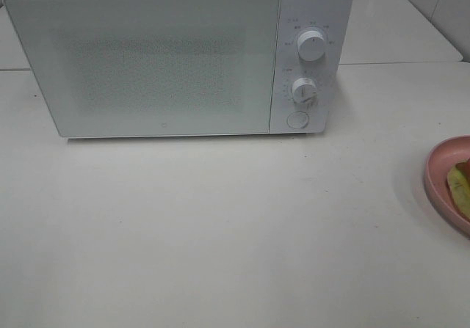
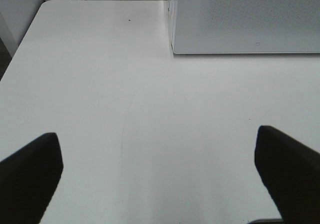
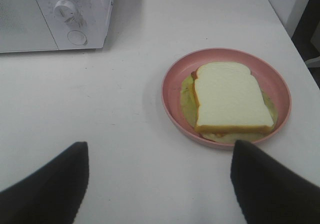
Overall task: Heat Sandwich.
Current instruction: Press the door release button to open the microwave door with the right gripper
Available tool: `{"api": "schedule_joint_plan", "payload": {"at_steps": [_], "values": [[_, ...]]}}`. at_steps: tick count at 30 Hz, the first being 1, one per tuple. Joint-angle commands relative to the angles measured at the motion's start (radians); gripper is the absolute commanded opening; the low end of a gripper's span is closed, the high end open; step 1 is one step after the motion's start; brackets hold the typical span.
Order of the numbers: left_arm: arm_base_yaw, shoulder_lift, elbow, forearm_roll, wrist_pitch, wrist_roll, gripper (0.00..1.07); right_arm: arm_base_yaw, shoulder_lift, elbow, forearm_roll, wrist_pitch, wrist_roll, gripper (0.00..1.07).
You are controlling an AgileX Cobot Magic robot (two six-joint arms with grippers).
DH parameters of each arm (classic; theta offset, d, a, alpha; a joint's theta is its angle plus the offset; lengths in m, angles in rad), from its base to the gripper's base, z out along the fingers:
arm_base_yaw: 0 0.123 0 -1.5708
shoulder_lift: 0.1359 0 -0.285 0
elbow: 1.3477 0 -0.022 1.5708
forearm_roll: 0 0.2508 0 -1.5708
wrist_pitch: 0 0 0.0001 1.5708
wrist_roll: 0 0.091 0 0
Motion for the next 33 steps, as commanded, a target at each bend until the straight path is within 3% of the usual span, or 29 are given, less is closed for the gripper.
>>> {"api": "schedule_joint_plan", "payload": {"at_steps": [1,18,33], "values": [[0.001,-0.027,0.003,-0.008,-0.007,-0.001,1.00,-0.003,-0.020,-0.002,0.001,-0.012,0.001,0.76],[0.001,-0.027,0.003,-0.008,-0.007,-0.001,1.00,-0.003,0.262,-0.054,0.000,-0.169,0.009,0.76],[0.001,-0.027,0.003,-0.008,-0.007,-0.001,1.00,-0.003,0.529,-0.054,0.000,-0.464,0.009,0.76]]}}
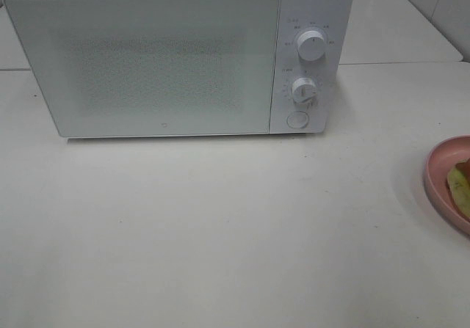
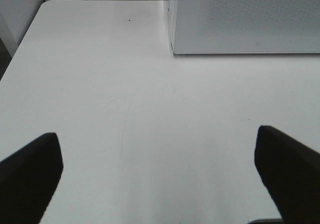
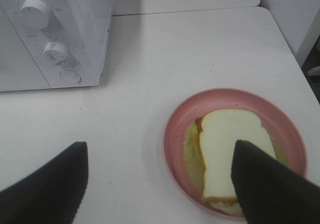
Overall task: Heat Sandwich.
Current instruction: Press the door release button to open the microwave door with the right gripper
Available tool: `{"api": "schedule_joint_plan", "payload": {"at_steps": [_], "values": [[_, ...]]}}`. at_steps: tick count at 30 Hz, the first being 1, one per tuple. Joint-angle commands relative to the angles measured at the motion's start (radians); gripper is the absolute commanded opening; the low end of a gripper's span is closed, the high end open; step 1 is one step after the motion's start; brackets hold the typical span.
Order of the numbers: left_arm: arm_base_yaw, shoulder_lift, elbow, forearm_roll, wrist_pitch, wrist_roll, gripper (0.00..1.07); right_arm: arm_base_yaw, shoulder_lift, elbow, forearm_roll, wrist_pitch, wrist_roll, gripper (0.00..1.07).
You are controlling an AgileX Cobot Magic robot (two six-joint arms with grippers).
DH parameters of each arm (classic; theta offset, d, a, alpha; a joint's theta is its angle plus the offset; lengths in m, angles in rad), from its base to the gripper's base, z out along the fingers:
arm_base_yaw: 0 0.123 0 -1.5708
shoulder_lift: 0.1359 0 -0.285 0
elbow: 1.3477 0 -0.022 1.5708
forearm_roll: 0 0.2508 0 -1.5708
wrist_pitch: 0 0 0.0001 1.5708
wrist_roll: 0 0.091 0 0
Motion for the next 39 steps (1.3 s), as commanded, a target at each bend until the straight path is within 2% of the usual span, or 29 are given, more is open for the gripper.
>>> {"api": "schedule_joint_plan", "payload": {"at_steps": [1,17,34,39], "values": [[0.001,-0.027,0.003,-0.008,-0.007,-0.001,1.00,-0.003,0.060,-0.004,0.000,-0.066,0.000,0.76],[0.001,-0.027,0.003,-0.008,-0.007,-0.001,1.00,-0.003,0.364,-0.004,0.002,-0.273,0.001,0.76],[0.001,-0.027,0.003,-0.008,-0.007,-0.001,1.00,-0.003,0.585,-0.004,0.000,-0.510,0.008,0.76],[0.001,-0.027,0.003,-0.008,-0.007,-0.001,1.00,-0.003,0.633,0.037,0.001,-0.691,0.008,0.75]]}}
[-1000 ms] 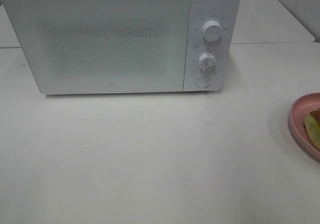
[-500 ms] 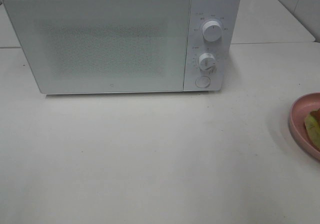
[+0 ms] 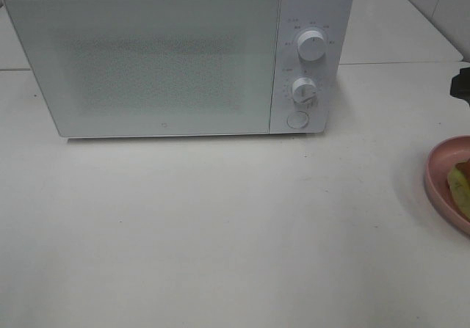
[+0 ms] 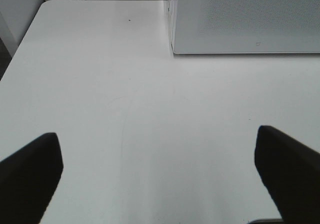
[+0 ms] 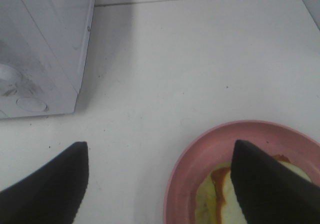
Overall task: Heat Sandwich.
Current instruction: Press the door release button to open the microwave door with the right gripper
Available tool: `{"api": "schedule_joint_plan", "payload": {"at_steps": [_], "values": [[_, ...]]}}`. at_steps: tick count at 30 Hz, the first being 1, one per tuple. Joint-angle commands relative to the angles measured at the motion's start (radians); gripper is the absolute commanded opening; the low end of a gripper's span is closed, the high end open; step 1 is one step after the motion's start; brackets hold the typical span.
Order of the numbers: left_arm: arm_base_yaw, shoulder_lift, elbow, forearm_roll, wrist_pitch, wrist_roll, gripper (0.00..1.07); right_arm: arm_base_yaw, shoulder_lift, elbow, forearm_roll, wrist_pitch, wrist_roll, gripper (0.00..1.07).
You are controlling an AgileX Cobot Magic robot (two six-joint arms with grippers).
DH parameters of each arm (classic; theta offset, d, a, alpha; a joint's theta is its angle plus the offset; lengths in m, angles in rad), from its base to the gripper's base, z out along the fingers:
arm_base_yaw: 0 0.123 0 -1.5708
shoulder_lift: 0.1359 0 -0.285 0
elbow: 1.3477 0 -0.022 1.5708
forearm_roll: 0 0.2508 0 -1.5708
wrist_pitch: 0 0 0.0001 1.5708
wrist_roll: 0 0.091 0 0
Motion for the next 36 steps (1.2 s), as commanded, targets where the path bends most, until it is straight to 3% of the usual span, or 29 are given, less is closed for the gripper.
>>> {"api": "schedule_joint_plan", "payload": {"at_steps": [1,6,14,27,36], "values": [[0.001,-0.027,0.003,-0.008,-0.007,-0.001,1.00,-0.003,0.017,0.074,0.004,-0.246,0.001,0.75],[0.001,-0.027,0.003,-0.008,-0.007,-0.001,1.00,-0.003,0.017,0.177,0.058,-0.499,-0.040,0.75],[0.001,-0.027,0.003,-0.008,-0.007,-0.001,1.00,0.004,0.017,0.264,0.138,-0.684,-0.074,0.75],[0.001,-0.027,0.003,-0.008,-0.007,-0.001,1.00,0.233,0.140,0.314,0.271,-0.878,-0.213,0.75],[0.001,-0.027,0.003,-0.008,-0.007,-0.001,1.00,0.467,0.331,0.312,0.492,-1.111,-0.295,0.75]]}}
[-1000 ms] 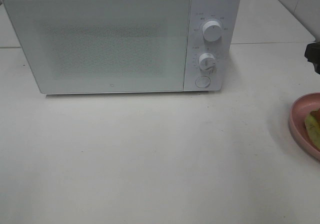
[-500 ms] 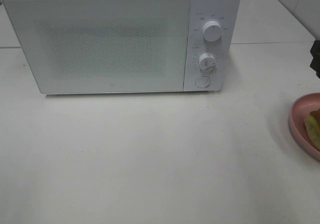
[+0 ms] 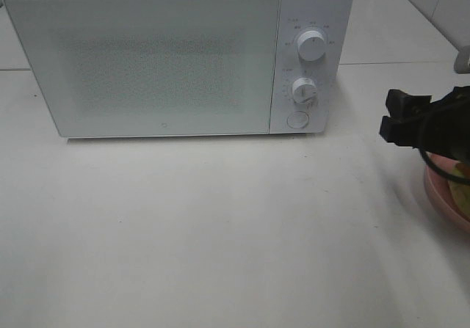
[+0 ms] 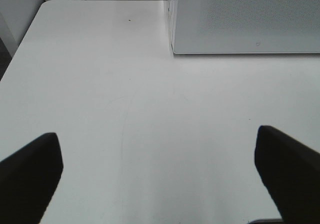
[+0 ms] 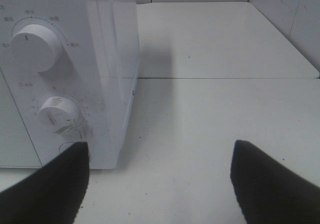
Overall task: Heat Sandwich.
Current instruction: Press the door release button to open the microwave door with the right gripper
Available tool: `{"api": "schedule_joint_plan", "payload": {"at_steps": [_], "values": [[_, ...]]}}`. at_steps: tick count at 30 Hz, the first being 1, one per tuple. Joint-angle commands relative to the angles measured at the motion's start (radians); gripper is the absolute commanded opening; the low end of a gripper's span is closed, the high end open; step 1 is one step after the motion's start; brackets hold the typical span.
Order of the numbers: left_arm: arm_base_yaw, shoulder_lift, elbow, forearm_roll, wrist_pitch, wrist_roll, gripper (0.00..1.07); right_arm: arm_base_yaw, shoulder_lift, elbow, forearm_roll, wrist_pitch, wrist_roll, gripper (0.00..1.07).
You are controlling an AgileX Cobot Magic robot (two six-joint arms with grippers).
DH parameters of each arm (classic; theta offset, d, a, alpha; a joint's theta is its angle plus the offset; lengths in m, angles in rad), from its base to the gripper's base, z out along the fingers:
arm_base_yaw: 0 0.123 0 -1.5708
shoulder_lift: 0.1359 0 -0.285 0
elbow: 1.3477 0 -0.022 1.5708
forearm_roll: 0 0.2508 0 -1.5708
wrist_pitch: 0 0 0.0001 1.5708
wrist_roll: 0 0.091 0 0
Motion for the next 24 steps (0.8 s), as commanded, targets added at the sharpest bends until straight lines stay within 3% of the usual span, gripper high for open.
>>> {"api": "schedule_joint_plan", "payload": {"at_steps": [1,2,11,24], "values": [[0.001,-0.027,0.003,-0.008,-0.007,-0.001,1.00,0.086,0.062,0.001,0.083,-0.105,-0.028,0.75],[0.001,-0.027,0.003,-0.008,-0.007,-0.001,1.00,0.136,0.102,-0.001,0.120,-0.143,-0.028,0.75],[0.001,-0.027,0.003,-0.008,-0.007,-0.001,1.00,0.301,0.246,-0.073,0.247,-0.191,-0.049,0.75],[0.001,-0.027,0.003,-0.008,-0.007,-0.001,1.00,0.417,0.342,-0.157,0.355,-0.178,-0.067,0.75]]}}
